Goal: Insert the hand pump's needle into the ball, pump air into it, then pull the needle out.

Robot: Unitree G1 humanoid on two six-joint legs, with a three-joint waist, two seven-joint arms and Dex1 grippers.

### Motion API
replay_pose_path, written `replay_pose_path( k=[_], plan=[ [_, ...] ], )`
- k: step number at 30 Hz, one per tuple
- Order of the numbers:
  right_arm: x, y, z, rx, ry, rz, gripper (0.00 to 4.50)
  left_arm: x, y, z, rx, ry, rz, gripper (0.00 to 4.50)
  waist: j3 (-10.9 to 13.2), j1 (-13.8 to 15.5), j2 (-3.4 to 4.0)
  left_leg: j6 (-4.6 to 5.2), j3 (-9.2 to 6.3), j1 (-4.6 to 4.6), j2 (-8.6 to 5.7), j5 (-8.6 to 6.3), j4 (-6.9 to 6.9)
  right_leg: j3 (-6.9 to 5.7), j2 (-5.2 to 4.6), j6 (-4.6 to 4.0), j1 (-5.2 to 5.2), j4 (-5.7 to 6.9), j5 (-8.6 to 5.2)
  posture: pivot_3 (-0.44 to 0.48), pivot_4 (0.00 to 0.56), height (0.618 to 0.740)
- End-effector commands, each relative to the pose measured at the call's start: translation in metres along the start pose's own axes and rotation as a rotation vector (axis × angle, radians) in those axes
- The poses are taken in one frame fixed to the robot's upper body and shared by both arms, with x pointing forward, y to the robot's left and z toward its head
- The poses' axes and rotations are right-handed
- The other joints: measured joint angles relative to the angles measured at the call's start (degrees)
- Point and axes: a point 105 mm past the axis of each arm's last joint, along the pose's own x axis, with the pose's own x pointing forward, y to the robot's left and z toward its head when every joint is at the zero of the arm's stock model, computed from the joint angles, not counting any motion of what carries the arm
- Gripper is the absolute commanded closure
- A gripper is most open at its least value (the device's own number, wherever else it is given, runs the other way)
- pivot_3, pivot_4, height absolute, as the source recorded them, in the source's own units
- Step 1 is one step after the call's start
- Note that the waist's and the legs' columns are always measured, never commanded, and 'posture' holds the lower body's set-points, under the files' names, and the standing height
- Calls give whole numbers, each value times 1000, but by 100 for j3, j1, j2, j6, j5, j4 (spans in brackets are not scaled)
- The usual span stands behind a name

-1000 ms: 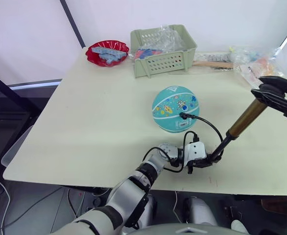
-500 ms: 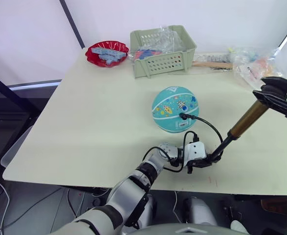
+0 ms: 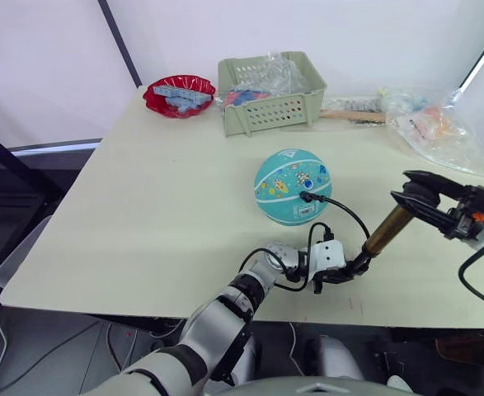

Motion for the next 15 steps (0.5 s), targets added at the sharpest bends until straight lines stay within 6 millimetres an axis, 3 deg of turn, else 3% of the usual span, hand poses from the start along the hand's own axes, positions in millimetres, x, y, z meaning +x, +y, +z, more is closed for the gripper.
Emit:
replay_pose_path(
  k=[1, 8, 15],
  plan=[
    [7, 18, -42, 103, 112, 54, 2873, -1, -16, -28, -56, 107, -43, 3546, -1, 6, 4, 0, 0, -2, 0, 0, -1, 1, 0, -3, -2, 0, 2, 0, 150, 740],
    [15, 41, -81, 80, 199, 79, 2873, 2, -15, -26, -57, 102, -38, 3546, -7, 2, 12, 0, 1, 0, -2, 0, 0, 3, 1, 1, -1, 0, -1, 0, 150, 740],
    [8, 51, -97, -69, 226, 68, 2873, 3, -16, -27, -60, 104, -24, 3546, -20, -1, 14, 0, 0, 4, -3, 0, 1, 2, 4, 2, 2, 0, -1, 0, 150, 740]
  ],
)
